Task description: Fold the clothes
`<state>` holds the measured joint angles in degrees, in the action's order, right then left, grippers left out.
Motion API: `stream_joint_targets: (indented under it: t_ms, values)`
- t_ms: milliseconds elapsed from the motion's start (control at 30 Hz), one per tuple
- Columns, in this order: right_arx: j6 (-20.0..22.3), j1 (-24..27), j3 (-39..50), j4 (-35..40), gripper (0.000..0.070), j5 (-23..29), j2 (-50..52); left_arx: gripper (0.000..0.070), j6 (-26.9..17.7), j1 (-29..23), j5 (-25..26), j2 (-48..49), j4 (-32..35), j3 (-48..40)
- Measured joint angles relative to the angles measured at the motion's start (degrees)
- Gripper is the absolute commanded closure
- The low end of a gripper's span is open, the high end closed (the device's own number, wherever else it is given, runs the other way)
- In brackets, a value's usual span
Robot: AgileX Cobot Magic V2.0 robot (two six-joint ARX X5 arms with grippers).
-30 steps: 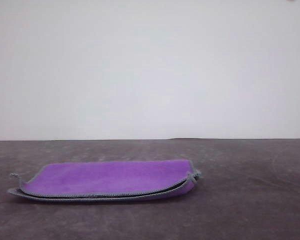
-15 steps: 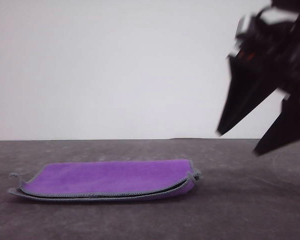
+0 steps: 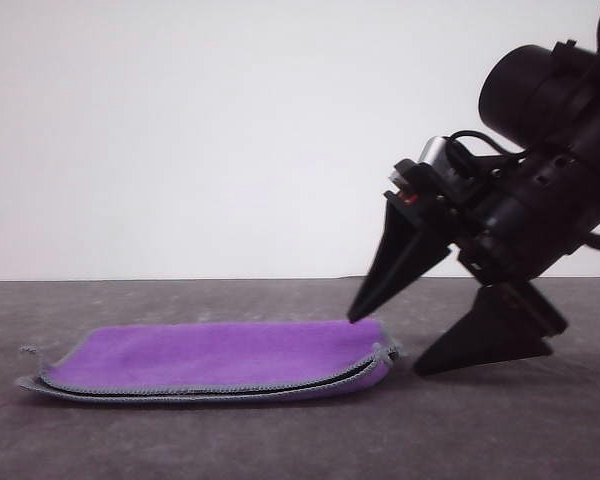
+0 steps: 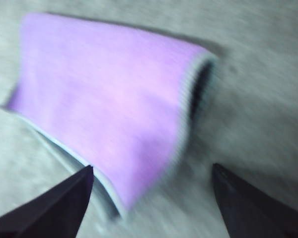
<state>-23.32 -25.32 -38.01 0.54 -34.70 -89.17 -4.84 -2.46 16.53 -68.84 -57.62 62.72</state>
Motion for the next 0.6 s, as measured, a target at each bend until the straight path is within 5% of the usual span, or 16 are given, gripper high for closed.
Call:
stream_joint_targets:
  t_ms: [200, 400, 600]
  values:
    - [-3.0, 0.0, -0.2, 5.3, 0.0259, -2.7, -2.9, 0.0375, 0.0, 0.0, 0.0, 0.0, 0.0, 0.0]
    - [-4.2, 0.1, -0.3, 6.3, 0.0496, -3.2, -4.3, 0.0375, 0.1, 0.0, 0.0, 0.0, 0.0, 0.0]
    - [-4.6, 0.1, -0.2, 5.9, 0.0661, -3.8, -4.6, 0.0375, 0.2, 0.0, 0.0, 0.0, 0.0, 0.0]
